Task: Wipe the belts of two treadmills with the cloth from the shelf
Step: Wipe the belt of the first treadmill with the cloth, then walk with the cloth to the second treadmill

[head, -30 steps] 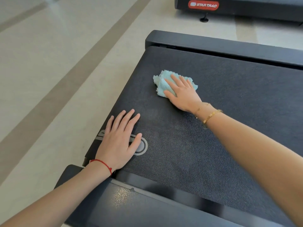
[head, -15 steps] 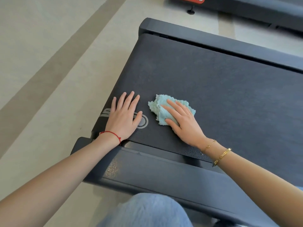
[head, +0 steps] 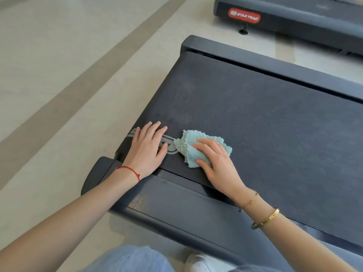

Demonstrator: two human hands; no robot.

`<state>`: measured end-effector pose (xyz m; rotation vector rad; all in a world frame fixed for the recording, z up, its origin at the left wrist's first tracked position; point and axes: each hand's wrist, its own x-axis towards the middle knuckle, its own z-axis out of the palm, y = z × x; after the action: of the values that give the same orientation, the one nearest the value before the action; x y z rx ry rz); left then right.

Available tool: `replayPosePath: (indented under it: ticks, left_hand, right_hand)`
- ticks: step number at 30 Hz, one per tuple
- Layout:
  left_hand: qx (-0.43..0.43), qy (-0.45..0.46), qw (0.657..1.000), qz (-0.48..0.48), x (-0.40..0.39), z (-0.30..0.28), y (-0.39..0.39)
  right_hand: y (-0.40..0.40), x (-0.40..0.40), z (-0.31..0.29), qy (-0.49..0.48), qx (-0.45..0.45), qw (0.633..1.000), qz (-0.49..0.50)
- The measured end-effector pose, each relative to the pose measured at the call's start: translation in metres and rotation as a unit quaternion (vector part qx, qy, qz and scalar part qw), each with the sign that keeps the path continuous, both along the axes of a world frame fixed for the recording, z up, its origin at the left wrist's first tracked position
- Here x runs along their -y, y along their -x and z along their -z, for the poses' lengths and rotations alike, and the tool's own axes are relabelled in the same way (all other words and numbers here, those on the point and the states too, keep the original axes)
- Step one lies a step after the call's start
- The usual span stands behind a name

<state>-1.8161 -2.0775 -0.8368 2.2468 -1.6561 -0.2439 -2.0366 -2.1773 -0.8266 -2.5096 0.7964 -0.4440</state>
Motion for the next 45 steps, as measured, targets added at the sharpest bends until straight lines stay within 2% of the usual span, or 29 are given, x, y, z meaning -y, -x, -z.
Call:
replayPosePath:
  ticks: [9, 13, 18, 23, 29, 38, 45]
  left_hand:
    - [-0.005, 0.04, 0.999, -0.035, -0.013, -0.018, -0.019]
    - [0.02, 0.05, 0.998, -0.036, -0.015, -0.037, -0.039]
    - [0.012, 0.03, 0.997, -0.067, -0.02, -0.083, -0.057]
    - [-0.029, 0.031, 0.991, -0.128, -0.038, -0.173, -0.062]
    - [-0.102, 0.013, 0.963, -0.247, -0.08, -0.303, -0.064]
    - [-0.085, 0.019, 0.953, -0.289, -0.123, -0.526, -0.061]
    - [-0.067, 0.039, 0.949, -0.305, -0.148, -0.659, -0.036]
  right_hand:
    - [-0.019, 0.019, -0.025, -0.009, 0.0, 0.999, -0.032]
    - [-0.042, 0.027, -0.038, -0.028, 0.001, 0.999, -0.046]
    - [-0.066, 0.032, -0.082, -0.076, -0.02, 0.997, -0.014]
    - [-0.084, 0.028, -0.171, -0.125, -0.039, 0.991, -0.001]
    - [-0.109, 0.023, -0.303, -0.131, -0.05, 0.99, -0.024]
    - [-0.129, 0.005, -0.526, -0.135, -0.018, 0.989, -0.054]
    - [-0.111, -0.014, -0.652, -0.129, -0.004, 0.989, -0.068]
